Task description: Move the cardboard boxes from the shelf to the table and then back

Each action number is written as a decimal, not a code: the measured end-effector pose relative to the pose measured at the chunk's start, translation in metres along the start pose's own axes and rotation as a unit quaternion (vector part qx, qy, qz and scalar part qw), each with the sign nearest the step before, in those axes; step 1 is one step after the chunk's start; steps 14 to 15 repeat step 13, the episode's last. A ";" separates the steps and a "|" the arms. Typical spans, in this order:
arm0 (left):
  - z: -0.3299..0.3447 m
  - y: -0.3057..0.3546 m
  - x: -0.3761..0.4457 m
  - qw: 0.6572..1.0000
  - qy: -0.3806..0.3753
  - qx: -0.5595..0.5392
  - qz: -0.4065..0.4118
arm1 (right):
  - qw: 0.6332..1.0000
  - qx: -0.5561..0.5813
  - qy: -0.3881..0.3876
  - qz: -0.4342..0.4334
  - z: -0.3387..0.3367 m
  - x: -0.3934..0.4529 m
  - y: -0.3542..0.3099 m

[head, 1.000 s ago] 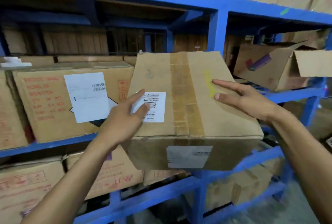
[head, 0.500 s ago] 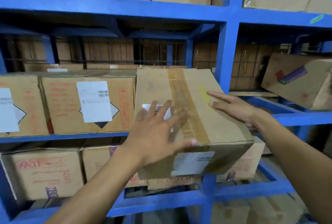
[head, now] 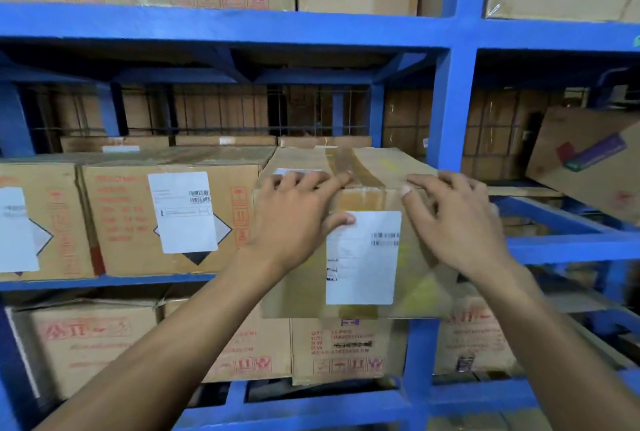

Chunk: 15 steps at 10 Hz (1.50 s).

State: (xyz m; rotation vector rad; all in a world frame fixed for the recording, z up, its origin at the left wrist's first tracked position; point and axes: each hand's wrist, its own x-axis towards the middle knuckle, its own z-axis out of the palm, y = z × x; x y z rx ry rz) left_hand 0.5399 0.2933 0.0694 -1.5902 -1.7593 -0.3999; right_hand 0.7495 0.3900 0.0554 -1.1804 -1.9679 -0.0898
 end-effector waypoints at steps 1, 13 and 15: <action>0.031 -0.008 0.003 0.996 0.084 0.010 -0.023 | 0.996 -0.019 0.083 -0.040 0.044 -0.006 0.001; 0.168 -0.004 -0.016 0.995 -0.057 -0.054 -0.069 | 0.998 -0.007 -0.054 -0.014 0.194 0.001 0.016; 0.168 -0.004 -0.016 0.995 -0.057 -0.054 -0.069 | 0.998 -0.007 -0.054 -0.014 0.194 0.001 0.016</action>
